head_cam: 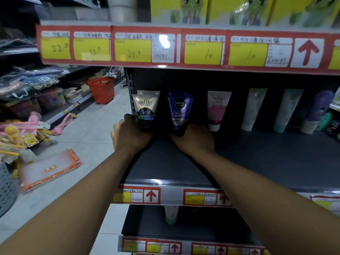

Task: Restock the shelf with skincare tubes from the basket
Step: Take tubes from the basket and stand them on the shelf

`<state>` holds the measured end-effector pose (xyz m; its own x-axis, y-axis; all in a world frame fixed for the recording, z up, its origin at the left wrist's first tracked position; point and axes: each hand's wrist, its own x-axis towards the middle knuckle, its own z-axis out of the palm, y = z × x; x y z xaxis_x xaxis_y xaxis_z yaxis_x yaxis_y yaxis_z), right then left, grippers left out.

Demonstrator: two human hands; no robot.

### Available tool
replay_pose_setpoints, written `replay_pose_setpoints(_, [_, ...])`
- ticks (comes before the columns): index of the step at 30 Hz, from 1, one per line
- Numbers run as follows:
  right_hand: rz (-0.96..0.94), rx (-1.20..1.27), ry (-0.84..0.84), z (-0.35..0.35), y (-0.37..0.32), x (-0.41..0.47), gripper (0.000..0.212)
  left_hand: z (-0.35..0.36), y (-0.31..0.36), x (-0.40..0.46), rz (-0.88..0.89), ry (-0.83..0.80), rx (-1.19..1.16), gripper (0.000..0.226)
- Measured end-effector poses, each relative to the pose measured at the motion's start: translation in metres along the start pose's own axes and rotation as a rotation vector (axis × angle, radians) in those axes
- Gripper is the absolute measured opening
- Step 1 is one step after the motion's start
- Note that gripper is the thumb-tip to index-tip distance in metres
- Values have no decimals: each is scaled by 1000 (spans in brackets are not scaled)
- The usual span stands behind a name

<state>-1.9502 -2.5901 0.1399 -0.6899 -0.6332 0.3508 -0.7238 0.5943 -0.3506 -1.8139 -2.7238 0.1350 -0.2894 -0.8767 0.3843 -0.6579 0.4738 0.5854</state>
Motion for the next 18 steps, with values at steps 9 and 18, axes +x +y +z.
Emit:
replay_pose_setpoints(9, [-94,-92,-127,-41,22,-39,64,-40,0,-27,-36,-111,250,62])
replay_pose_setpoints(18, [-136,-97,-130,-110,50,-104,41,-72,47,-107,91,-168,414,43])
